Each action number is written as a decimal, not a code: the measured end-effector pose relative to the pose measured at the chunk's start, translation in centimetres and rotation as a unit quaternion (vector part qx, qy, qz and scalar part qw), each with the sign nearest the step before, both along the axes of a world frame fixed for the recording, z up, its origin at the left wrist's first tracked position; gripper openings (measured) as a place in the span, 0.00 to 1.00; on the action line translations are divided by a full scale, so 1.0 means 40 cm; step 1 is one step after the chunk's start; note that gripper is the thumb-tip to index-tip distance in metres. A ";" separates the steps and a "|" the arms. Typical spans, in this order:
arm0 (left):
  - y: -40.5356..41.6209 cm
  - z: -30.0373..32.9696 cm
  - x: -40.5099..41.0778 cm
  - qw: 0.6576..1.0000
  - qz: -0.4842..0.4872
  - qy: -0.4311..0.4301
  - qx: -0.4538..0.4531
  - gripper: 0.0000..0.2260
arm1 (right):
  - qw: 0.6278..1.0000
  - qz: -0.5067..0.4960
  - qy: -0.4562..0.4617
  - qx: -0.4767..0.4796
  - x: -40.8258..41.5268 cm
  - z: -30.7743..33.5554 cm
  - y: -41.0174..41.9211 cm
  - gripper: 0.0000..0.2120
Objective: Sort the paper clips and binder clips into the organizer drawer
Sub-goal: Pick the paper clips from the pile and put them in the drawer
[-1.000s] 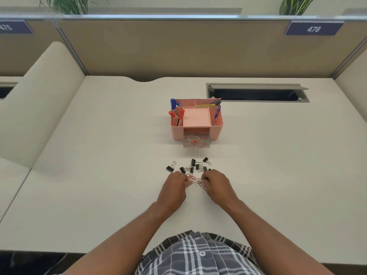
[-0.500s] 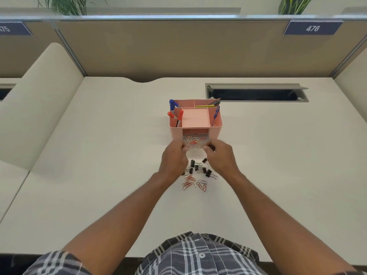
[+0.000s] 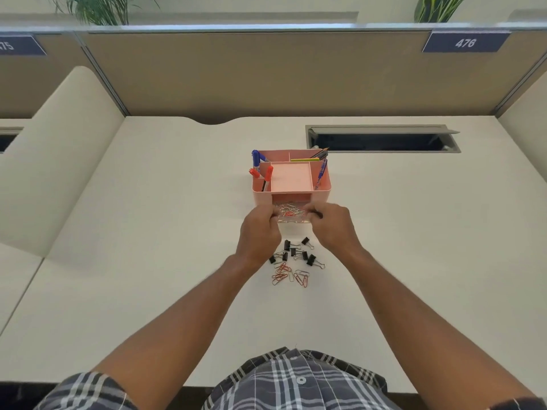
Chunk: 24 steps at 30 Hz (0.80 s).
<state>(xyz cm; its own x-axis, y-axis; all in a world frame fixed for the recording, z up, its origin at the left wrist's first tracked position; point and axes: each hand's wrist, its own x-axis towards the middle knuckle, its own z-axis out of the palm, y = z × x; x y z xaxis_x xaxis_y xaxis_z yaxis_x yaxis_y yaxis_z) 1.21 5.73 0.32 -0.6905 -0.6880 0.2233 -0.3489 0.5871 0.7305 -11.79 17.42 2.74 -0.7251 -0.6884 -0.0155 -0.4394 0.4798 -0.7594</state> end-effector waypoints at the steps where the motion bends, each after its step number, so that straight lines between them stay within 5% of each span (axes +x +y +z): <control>1: 0.011 -0.017 0.018 1.000 0.000 -0.006 -0.001 0.08 | 1.000 0.003 -0.003 0.027 0.006 -0.011 0.021 0.11; 7: 0.110 -0.151 0.134 0.986 -0.061 -0.149 -0.038 0.10 | 0.951 0.096 0.000 0.293 0.079 -0.131 0.130 0.06; 14: 0.146 -0.193 0.152 0.972 -0.085 -0.213 -0.059 0.05 | 0.966 0.102 0.069 0.225 0.167 -0.210 0.144 0.06; 24: 0.141 -0.196 0.151 0.971 -0.082 -0.217 -0.064 0.06 | 0.973 0.080 0.005 0.216 0.160 -0.198 0.125 0.04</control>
<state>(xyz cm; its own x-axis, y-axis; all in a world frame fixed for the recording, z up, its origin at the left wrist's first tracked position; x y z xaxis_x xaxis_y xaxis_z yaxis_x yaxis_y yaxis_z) 7.26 11.36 -7.53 -0.8366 -0.5466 -0.0367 -0.5016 0.7373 0.4525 -5.39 22.41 -5.18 -0.6101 -0.7235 -0.3230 -0.5411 0.6783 -0.4972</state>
